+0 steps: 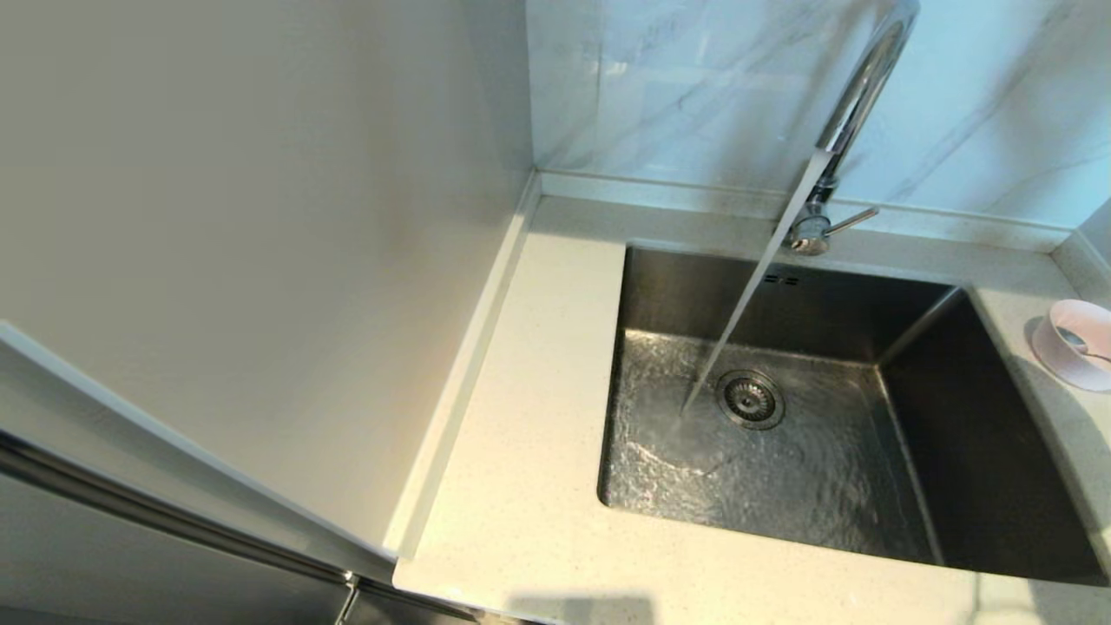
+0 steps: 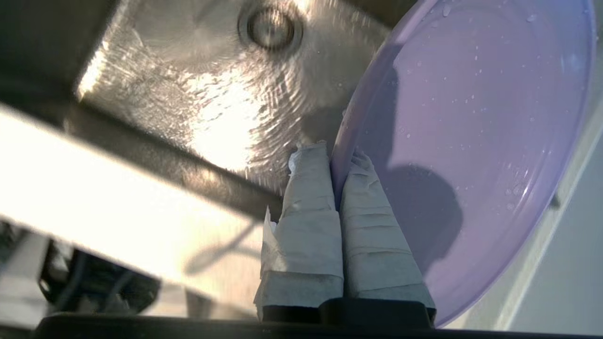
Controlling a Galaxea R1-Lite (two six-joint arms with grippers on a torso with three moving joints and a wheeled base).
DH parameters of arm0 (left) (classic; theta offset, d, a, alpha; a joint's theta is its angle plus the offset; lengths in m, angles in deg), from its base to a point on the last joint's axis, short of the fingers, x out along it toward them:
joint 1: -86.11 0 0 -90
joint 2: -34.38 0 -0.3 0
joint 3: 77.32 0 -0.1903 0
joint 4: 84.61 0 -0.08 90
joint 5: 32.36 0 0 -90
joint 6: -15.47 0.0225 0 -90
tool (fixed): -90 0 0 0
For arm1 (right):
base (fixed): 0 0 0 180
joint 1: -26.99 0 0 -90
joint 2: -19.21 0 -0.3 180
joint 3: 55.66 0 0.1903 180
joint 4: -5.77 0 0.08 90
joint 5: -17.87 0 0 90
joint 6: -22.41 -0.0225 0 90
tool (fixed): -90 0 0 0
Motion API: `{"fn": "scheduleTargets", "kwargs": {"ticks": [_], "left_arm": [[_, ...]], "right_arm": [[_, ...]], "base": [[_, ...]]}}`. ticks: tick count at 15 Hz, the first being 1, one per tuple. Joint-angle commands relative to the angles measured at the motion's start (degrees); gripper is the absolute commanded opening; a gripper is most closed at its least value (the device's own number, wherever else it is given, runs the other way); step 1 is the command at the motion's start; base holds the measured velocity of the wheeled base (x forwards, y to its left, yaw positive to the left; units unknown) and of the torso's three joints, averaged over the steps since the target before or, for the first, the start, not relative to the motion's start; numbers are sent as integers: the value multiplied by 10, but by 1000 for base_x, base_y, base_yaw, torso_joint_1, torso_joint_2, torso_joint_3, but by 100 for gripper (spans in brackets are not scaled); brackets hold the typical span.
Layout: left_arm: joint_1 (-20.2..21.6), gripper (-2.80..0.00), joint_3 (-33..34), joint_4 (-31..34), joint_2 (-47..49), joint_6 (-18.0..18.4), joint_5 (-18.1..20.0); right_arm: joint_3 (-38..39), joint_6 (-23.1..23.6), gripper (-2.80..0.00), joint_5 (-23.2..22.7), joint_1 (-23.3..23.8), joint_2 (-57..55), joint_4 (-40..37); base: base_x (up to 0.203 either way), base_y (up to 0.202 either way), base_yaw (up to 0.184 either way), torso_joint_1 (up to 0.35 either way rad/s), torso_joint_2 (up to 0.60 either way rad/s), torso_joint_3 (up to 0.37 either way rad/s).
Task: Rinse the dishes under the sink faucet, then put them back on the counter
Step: Place the plate on the table
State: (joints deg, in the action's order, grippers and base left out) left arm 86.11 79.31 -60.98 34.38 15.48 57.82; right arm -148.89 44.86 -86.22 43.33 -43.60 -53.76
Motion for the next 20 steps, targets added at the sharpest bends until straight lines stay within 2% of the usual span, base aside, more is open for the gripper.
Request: {"fn": "scheduleTargets", "kwargs": {"ticks": [1, 5, 8, 11, 16, 20], "left_arm": [[0, -280, 0, 0, 0, 0, 0], [0, -280, 0, 0, 0, 0, 0], [0, -280, 0, 0, 0, 0, 0], [0, -280, 0, 0, 0, 0, 0], [0, -280, 0, 0, 0, 0, 1], [0, -280, 0, 0, 0, 0, 0]], "right_arm": [[90, 38, -280, 0, 15, 93, -2], [181, 110, -280, -11, 71, 151, -2], [234, 116, -280, -8, 81, 175, -1], [256, 118, -280, -7, 80, 164, 24], [332, 133, -280, 13, 81, 110, 149], [408, 152, -280, 23, 91, 34, 308]], "base": [[0, 0, 0, 0, 0, 0], [0, 0, 0, 0, 0, 0], [0, 0, 0, 0, 0, 0], [0, 0, 0, 0, 0, 0], [0, 0, 0, 0, 0, 0], [0, 0, 0, 0, 0, 0]]}}
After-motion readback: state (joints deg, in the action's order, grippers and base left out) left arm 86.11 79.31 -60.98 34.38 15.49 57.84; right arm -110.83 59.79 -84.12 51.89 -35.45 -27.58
